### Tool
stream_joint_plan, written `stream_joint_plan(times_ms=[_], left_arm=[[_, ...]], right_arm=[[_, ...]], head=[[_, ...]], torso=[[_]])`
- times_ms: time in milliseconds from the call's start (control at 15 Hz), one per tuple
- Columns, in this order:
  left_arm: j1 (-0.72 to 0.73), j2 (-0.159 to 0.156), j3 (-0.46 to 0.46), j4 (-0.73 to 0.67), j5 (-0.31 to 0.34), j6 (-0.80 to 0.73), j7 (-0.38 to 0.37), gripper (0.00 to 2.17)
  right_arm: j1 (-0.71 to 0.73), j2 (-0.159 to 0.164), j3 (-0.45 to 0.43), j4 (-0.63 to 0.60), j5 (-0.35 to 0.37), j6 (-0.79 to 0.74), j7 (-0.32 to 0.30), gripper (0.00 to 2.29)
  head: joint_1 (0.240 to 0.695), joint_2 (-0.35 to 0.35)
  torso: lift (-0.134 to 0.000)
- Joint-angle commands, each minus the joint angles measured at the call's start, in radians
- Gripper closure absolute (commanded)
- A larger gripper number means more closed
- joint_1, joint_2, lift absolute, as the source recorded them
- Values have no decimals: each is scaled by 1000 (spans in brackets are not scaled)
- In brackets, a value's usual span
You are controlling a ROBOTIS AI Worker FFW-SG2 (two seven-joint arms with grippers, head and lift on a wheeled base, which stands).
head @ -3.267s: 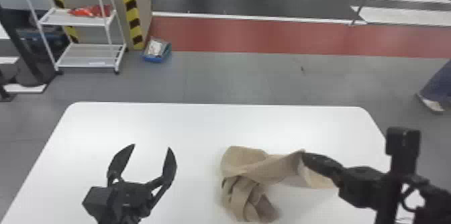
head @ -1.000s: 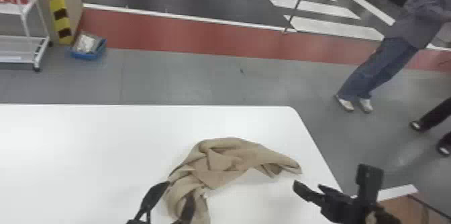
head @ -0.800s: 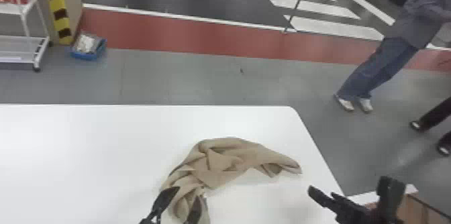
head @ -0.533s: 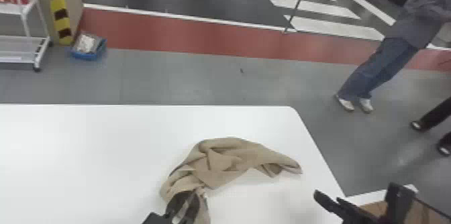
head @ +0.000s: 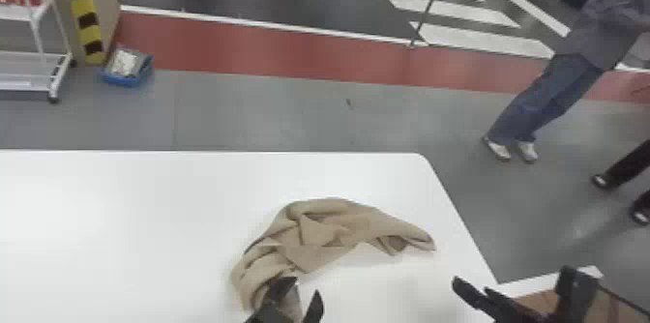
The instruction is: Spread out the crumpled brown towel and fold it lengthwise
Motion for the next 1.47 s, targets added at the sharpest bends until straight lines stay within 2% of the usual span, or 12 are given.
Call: stream_joint_plan(times_ms=[0, 133, 333, 800, 867, 933, 1000, 1067, 1133, 1267, 1333, 1400], left_arm=[[-31, -13, 0, 43, -4, -7, 15, 653], [-54, -28, 0, 79, -33, -19, 44, 653], [-69, -29, 0, 113, -67, -13, 53, 657], [-69, -29, 1, 115, -88, 36, 55, 711], [-69, -29, 1, 115, -87, 33, 64, 866], [-69, -29, 1, 115, -83, 33, 73, 917], [-69, -29, 1, 115, -79, 33, 90, 1312], [-64, -29, 1, 110, -74, 20, 118, 1578], [-46, -27, 12, 79, -74, 2, 112, 1602], [29, 4, 81, -76, -42, -13, 46, 1602], [61, 28, 90, -184, -1, 5, 15, 1602], [94, 90, 128, -306, 45, 57, 9, 1602]], right_arm=[[5, 2, 0, -3, -6, -5, 1, 188], [10, 2, -5, -3, -7, -18, 12, 188], [12, 2, -23, 0, -26, -30, 28, 188], [12, 2, -33, 8, -53, -39, 43, 188], [12, 2, -36, 8, -55, -39, 44, 188], [12, 2, -40, 8, -58, -36, 49, 188], [13, 2, -43, 8, -61, -39, 54, 191], [13, 2, -43, 8, -61, -39, 54, 191], [15, 2, -43, 8, -61, -39, 55, 191], [15, 2, -43, 8, -66, -39, 55, 191], [15, 2, -46, 8, -69, -39, 55, 191], [15, 2, -49, 8, -72, -39, 55, 191]], head=[[695, -350], [695, -350], [695, -350], [695, -350], [695, -350], [695, -350], [695, -350], [695, -350], [695, -350], [695, -350], [695, -350], [695, -350]], torso=[[0], [0], [0], [0], [0], [0], [0], [0], [0], [0], [0], [0]])
